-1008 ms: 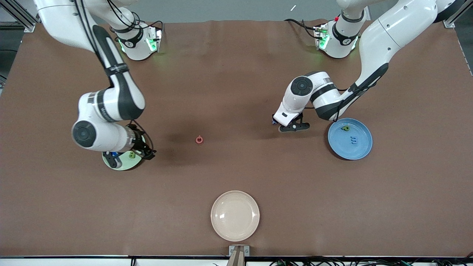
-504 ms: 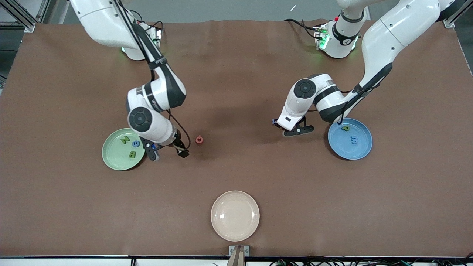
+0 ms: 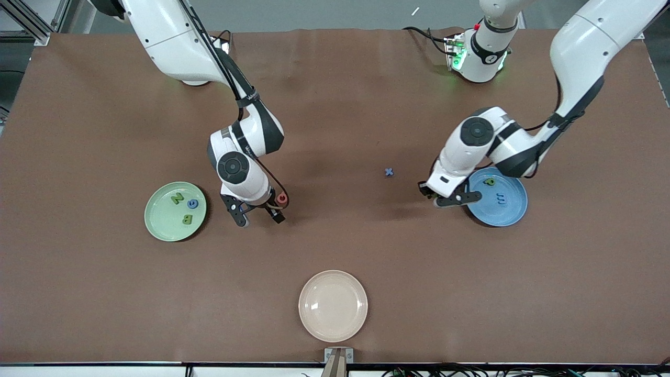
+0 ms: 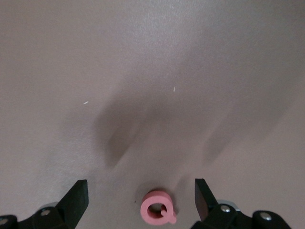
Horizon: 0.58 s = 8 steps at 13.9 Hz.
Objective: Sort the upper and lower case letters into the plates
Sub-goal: 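Drop u into the blue plate while the right gripper grasps pink Q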
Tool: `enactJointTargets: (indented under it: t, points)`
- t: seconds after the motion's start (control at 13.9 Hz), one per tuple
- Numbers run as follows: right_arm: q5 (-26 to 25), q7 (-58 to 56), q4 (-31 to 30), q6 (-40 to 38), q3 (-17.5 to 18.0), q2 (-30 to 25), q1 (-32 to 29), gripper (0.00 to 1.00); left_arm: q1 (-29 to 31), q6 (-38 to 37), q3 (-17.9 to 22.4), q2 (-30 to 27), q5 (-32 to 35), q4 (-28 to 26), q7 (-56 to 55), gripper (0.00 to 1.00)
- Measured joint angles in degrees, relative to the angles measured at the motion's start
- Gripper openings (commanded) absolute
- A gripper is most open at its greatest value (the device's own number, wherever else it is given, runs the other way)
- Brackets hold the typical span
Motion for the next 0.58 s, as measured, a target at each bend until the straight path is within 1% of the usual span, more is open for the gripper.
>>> enactJointTargets:
  t: [0.29,0.43,0.58]
  points:
    - [-0.04,-0.04,-2.44,3.78,0.02,0.05,2.09,0.87,9.87,-2.42,-2.42,-0.01,0.07,-2.06,12.04,0.02]
    - [-0.04,0.06,-2.76,4.15,0.02,0.05,3.23,0.84,13.42,-2.50,-2.54,-0.01,0.13,-2.98,17.34,0.02]
    - [-0.04,0.08,-3.50,5.25,0.01,0.05,3.92,0.83,15.96,-2.50,-2.55,-0.01,0.14,-3.35,21.45,0.02]
